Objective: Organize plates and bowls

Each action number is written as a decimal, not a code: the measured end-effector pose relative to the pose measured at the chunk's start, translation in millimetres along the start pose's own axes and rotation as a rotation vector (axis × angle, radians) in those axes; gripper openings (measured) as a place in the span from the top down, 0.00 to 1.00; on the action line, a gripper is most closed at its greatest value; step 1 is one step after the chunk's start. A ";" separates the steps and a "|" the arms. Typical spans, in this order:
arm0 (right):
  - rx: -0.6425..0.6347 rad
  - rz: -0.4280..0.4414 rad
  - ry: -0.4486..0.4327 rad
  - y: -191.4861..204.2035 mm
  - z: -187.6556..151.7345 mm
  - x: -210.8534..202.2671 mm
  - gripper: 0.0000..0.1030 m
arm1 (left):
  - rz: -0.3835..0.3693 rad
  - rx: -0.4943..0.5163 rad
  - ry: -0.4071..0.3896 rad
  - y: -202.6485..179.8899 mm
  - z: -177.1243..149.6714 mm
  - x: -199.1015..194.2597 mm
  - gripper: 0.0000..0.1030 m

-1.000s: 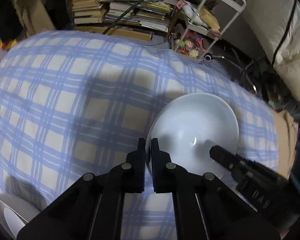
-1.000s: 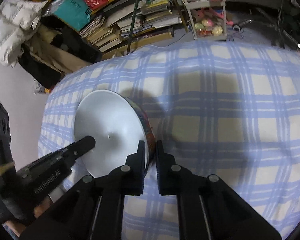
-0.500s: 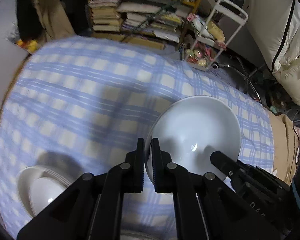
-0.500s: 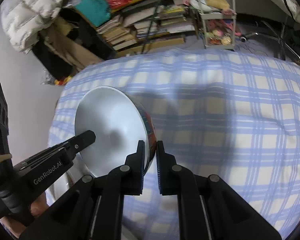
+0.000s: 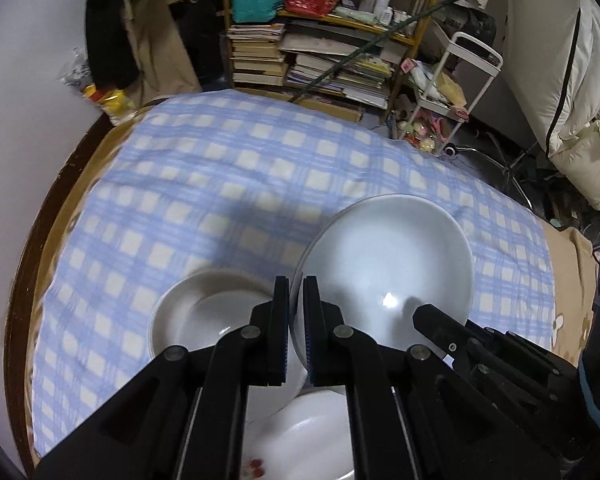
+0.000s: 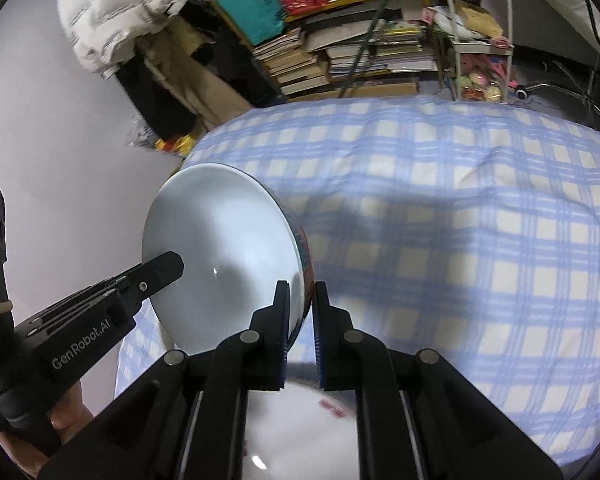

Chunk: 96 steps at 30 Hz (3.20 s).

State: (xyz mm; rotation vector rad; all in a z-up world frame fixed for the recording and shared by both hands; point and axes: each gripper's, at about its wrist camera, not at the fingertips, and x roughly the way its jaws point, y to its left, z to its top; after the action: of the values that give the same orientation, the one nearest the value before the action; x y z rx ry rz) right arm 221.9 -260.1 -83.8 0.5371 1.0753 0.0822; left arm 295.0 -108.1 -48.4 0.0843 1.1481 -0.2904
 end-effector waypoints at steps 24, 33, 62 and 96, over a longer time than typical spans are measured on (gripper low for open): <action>-0.042 -0.014 0.092 37.0 -53.1 48.3 0.87 | 0.040 -0.069 0.060 58.3 -51.0 20.6 0.93; -0.066 -0.008 0.098 50.9 -49.4 66.5 0.87 | 0.029 -0.133 0.093 86.0 -51.5 32.4 0.93; -0.047 0.034 0.123 53.1 -57.7 91.2 0.86 | 0.068 -0.093 0.096 92.9 -50.3 38.6 0.93; -0.044 0.116 0.079 20.6 -39.7 65.1 0.73 | 0.159 -0.131 0.071 123.2 -50.3 35.6 0.78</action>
State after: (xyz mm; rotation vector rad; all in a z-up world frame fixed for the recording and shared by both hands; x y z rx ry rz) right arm 223.5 -206.5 -141.7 0.5602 1.1158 0.2302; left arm 297.1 14.3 -111.6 0.0705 1.2204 -0.0708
